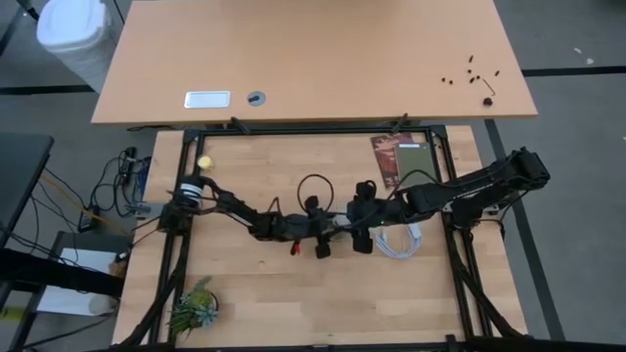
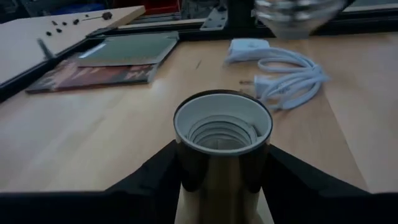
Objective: Screw lightbulb
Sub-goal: Insert the lightbulb into the lamp
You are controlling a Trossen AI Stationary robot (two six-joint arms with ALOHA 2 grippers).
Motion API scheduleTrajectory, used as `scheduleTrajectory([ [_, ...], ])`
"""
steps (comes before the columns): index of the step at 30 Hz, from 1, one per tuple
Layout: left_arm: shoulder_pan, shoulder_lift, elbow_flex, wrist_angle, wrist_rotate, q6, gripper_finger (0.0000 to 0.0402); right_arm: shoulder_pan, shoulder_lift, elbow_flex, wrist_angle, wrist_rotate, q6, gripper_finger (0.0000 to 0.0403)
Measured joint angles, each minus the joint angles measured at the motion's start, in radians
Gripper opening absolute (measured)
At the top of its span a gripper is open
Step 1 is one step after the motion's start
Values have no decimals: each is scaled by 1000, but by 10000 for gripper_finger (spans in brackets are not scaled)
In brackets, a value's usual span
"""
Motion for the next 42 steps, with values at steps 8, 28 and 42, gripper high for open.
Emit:
scheduleTrajectory([
  [8,-1,-68,-136,13,-30,-106,190,-58,50,2,190,-91,-46,251],
  [28,-18,-68,-267,270,-15,-153,191,-153,215,36,345,-208,-118,251],
  [42,-22,-68,-266,383,-10,-69,191,-173,215,36,311,-256,-128,251],
])
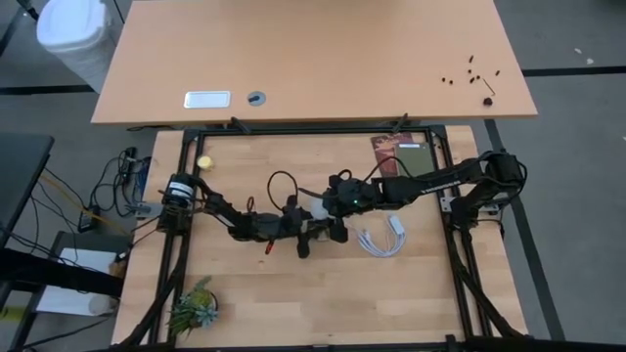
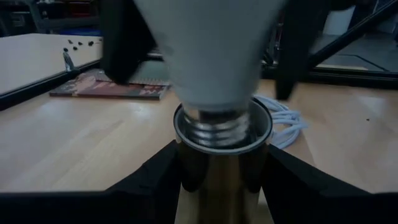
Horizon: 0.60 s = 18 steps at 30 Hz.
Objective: Screw lightbulb
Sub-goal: Insert the lightbulb into the lamp
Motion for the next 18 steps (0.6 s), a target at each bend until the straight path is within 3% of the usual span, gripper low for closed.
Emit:
scheduleTrajectory([
  [18,1,0,50,-28,27,3,191,9,0,0,-41,-37,-22,251],
])
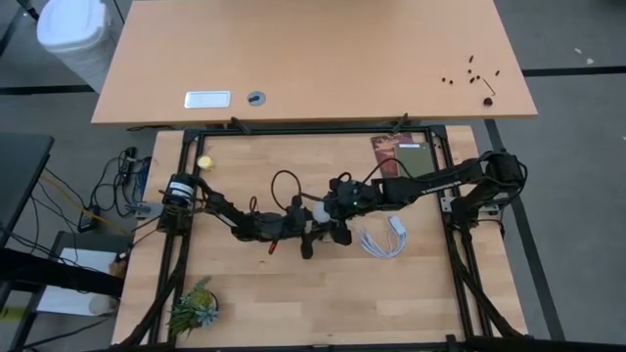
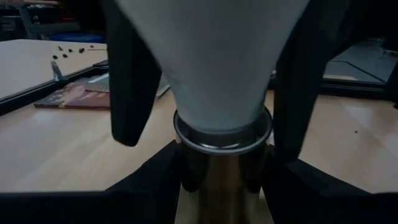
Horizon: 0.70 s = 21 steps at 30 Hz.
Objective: Screw lightbulb
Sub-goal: Insert the lightbulb into the lamp
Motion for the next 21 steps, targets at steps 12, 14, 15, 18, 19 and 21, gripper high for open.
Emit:
scheduleTrajectory([
  [12,1,0,1,-42,0,-4,191,26,0,64,-214,20,-26,293],
  [14,3,0,1,-41,0,-4,191,27,0,101,-296,22,-29,305],
  [15,5,0,1,-42,0,-4,191,29,0,124,-343,23,-30,310],
  [18,5,0,1,-56,0,-4,191,35,-2,183,-456,28,-46,324],
  [19,5,0,1,-61,0,-4,191,38,-2,198,-492,34,-48,327],
  [21,5,0,1,-73,0,-4,191,44,-2,220,-550,46,-52,334],
])
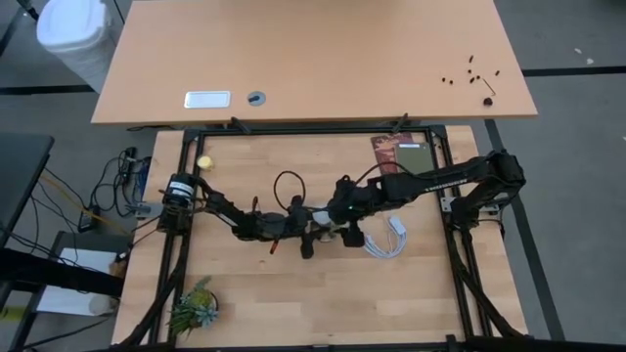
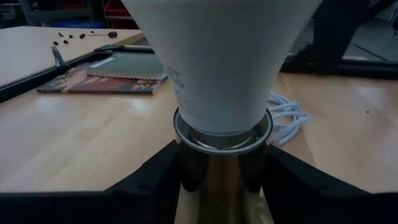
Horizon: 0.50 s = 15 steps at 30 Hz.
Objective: Screw lightbulb
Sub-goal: Insert the lightbulb into the lamp
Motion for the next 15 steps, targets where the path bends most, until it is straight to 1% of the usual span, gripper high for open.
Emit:
scheduleTrajectory([
  [2,0,0,0,-15,1,0,191,5,0,19,-39,10,-10,339],
  [7,0,0,0,-23,46,-3,191,7,0,71,-118,19,-16,351],
  [15,0,0,0,-23,91,24,191,1,6,179,-287,21,-38,352],
])
